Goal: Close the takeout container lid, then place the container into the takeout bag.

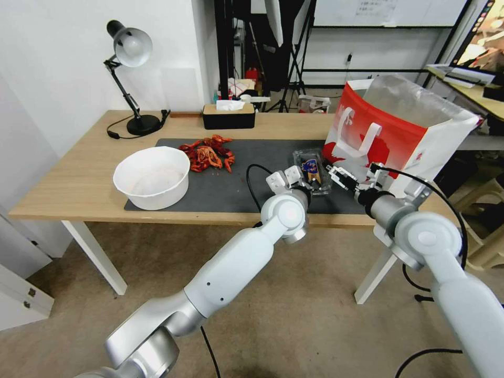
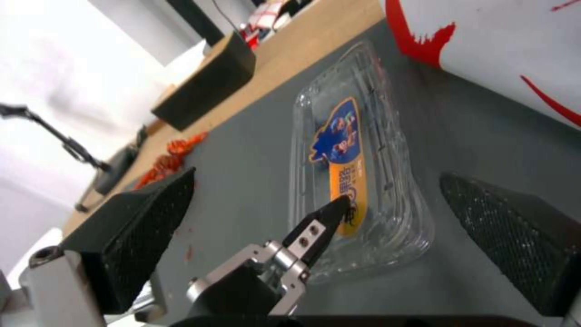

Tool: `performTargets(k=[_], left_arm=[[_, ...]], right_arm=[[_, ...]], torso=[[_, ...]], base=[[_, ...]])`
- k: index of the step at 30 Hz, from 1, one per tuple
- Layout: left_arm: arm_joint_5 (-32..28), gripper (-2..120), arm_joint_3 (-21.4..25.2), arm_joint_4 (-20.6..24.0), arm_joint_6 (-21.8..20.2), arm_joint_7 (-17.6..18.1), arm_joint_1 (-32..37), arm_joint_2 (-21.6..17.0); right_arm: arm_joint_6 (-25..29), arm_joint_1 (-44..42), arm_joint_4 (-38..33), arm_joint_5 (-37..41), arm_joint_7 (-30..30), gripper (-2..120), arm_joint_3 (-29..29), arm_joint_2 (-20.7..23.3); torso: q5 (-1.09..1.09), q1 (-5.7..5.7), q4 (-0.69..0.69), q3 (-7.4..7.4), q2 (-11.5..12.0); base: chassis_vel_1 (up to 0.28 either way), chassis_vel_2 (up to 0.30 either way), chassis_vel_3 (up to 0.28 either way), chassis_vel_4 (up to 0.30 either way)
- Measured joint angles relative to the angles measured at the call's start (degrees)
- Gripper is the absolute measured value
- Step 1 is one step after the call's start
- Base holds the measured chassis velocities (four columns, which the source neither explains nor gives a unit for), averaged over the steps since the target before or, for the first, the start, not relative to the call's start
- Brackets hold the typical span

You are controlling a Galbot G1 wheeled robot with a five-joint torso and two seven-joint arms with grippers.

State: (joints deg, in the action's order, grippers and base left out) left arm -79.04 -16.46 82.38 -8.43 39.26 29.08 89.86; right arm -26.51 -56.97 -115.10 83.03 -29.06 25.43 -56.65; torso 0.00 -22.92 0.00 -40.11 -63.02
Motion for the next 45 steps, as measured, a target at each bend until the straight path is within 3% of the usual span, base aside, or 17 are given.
performTargets(k=[8, 21, 30, 45], left_arm=[[0.0, 0, 0.0, 0.6, 0.3, 0.1, -0.3, -0.8], [-0.2, 0, -0.3, 1.4, 0.4, 0.1, -0.3, -1.5], [-0.2, 0, -1.1, 1.2, 0.5, -0.1, -0.6, -1.1], [-0.4, 0, -3.8, 0.5, 0.7, -0.7, -1.9, -0.8]], right_arm=[[-8.2, 8.9, 6.6, 1.8, 0.3, 100, -4.1, 2.9], [-13.7, 17.2, 15.2, 2.4, 2.1, 100, -7.8, 4.5], [-15.5, 20.5, 20.3, 2.3, 4.6, 100, -9.3, 5.5], [-15.6, 20.8, 23.0, 3.0, 7.3, 100, -10.0, 6.4]], torso=[[0.00, 0.00, 0.00, 0.00, 0.0], [0.00, 0.00, 0.00, 0.00, 0.0], [0.00, 0.00, -0.01, 0.01, 0.0], [0.01, 0.00, 0.00, 0.00, 0.0]], base=[[0.000, 0.000, 0.000, 0.000], [0.000, 0.000, 0.000, 0.000], [0.000, 0.000, 0.000, 0.000], [0.000, 0.000, 0.000, 0.000]])
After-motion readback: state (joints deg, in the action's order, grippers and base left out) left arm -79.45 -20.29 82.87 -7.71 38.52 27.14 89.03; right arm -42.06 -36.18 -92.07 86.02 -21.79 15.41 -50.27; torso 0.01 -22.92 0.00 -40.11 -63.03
